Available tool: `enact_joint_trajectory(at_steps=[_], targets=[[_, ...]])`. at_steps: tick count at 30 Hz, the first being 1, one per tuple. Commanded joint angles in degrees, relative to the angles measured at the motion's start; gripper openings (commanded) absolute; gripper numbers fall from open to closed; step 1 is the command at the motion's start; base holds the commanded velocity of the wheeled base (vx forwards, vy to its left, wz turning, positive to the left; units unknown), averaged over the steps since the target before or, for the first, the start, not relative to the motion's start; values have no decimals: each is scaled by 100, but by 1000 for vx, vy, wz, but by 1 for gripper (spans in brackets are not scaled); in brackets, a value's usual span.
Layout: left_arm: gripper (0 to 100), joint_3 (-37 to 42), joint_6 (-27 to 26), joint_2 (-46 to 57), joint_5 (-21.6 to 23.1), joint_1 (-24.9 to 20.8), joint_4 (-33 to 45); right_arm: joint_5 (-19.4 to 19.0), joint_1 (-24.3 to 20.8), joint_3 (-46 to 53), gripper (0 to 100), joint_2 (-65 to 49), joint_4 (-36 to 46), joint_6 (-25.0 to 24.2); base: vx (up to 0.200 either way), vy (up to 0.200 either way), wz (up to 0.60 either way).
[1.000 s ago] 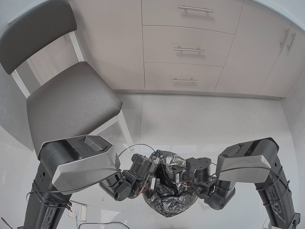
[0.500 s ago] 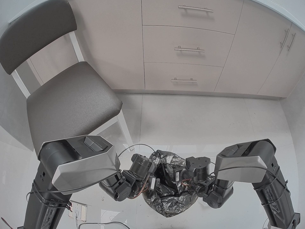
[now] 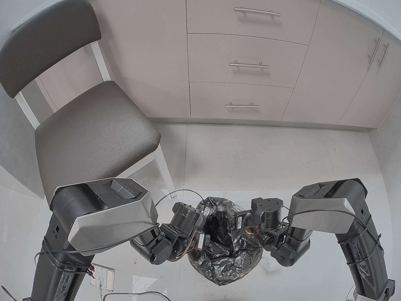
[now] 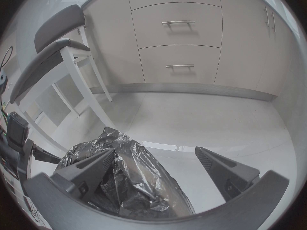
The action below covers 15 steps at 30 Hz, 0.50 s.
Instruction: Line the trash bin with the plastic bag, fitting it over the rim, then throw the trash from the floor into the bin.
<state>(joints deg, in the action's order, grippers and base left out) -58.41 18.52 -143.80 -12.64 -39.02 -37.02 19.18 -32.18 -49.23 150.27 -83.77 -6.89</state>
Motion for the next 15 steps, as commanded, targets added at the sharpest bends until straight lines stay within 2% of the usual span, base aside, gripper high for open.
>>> enact_joint_trajectory(at_steps=[1,15], targets=[[100,5,20,19,-1,9,2,-2,125,-87,100,11,19,3,0,0,0],[100,5,12,19,-1,0,2,-2,441,-465,100,222,327,-32,0,0,0]])
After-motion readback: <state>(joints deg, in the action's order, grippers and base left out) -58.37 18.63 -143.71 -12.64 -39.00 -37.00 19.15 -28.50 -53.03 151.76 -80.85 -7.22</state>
